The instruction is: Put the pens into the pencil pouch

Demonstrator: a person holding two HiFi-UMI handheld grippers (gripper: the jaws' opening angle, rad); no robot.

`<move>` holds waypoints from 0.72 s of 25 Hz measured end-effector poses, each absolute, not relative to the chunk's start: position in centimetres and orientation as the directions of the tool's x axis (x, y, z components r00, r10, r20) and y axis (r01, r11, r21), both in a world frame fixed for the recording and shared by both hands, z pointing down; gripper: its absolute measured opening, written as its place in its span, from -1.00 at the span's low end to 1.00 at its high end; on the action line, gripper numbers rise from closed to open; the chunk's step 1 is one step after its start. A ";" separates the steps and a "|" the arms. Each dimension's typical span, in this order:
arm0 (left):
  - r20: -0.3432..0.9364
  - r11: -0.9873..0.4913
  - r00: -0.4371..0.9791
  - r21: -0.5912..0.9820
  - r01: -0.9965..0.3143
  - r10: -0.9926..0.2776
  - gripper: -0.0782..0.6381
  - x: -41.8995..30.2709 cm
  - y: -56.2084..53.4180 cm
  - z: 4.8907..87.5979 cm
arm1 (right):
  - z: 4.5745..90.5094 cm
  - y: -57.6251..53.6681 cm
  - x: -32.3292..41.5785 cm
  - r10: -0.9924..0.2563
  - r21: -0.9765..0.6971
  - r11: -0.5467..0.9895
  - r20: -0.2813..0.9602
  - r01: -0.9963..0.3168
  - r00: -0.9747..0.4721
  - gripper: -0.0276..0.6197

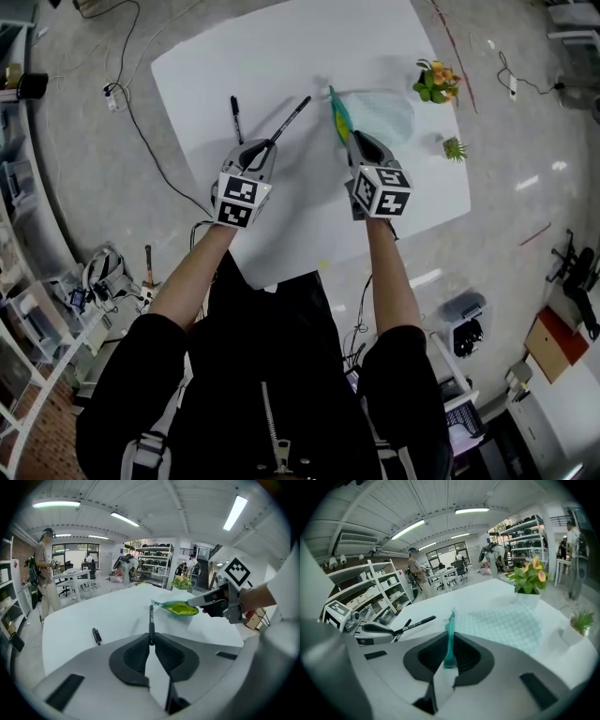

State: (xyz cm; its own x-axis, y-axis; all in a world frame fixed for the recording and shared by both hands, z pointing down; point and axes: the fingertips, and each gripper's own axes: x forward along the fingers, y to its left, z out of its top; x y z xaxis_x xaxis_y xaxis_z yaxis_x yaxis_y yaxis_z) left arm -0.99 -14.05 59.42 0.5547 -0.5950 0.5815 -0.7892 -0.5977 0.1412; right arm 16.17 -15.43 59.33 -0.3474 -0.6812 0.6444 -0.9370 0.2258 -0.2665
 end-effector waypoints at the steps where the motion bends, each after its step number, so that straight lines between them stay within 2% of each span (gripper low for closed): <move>1: 0.571 -0.611 0.576 0.156 -0.776 -0.586 -0.64 -0.9 -14.0 59.0 | 59.2 -15.5 16.2 -0.681 -0.267 0.228 0.644 -0.936 -0.349 -0.77; 9: 0.555 -0.746 0.705 0.211 -0.632 -0.441 -0.64 0.7 -12.5 57.3 | 58.8 -15.5 16.4 -0.682 -0.281 0.232 0.636 -0.931 -0.362 -0.77; 18: 0.576 -0.821 0.758 0.242 -0.517 -0.307 -0.63 2.9 -11.0 57.6 | 58.1 -15.0 16.4 -0.687 -0.281 0.253 0.622 -0.926 -0.376 -0.77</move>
State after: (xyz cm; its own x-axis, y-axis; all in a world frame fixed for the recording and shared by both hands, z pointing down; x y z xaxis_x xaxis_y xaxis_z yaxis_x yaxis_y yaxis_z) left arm 2.94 -11.02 57.60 0.7578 -0.3073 0.5756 -0.5166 -0.8215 0.2415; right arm 16.42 -15.00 58.09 -0.3762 -0.6870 0.6217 -0.9259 0.2527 -0.2810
